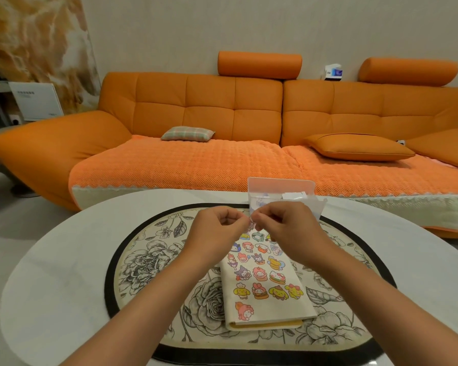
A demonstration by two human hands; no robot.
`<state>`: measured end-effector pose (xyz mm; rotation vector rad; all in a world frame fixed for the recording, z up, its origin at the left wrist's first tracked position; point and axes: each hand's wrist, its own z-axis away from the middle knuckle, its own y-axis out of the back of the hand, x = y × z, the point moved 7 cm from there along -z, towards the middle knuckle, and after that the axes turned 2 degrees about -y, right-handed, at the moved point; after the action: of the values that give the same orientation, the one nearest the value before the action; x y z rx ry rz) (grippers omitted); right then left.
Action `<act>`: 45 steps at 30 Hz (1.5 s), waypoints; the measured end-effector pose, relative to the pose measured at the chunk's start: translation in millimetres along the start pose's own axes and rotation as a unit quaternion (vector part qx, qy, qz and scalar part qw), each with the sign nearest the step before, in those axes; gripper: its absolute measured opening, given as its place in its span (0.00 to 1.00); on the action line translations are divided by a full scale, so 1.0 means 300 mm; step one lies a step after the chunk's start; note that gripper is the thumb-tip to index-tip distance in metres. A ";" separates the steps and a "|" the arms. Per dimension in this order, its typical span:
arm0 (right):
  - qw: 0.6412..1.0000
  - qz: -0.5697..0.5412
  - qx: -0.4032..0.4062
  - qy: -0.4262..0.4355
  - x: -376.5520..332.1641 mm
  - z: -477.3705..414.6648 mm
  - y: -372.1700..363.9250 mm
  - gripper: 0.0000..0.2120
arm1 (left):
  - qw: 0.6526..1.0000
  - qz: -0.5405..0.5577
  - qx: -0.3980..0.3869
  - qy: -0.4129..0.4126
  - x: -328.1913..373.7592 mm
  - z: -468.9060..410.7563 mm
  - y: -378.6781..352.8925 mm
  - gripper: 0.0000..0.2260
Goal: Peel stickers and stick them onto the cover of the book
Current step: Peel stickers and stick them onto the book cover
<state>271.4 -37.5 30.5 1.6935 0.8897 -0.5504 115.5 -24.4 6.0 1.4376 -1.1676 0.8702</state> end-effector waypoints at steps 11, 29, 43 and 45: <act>0.999 0.039 -0.007 0.036 -0.011 0.006 -0.008 0.10 | 0.999 -0.003 -0.034 -0.015 0.012 0.000 -0.007 0.04; 1.000 -0.015 0.006 0.020 -0.026 0.012 0.010 0.11 | 0.999 0.013 -0.035 -0.022 0.013 -0.003 0.002 0.03; 0.998 -0.038 0.040 0.009 -0.019 0.024 -0.003 0.14 | 0.980 -0.101 0.088 -0.147 0.052 0.031 0.029 0.05; 0.998 -0.046 0.047 0.004 -0.016 0.023 0.001 0.14 | 0.951 -0.177 0.128 -0.217 0.082 0.044 0.039 0.07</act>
<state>269.1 -45.4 32.2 1.7473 0.9646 -0.6575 109.6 -42.3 29.8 2.0517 -1.0824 0.4744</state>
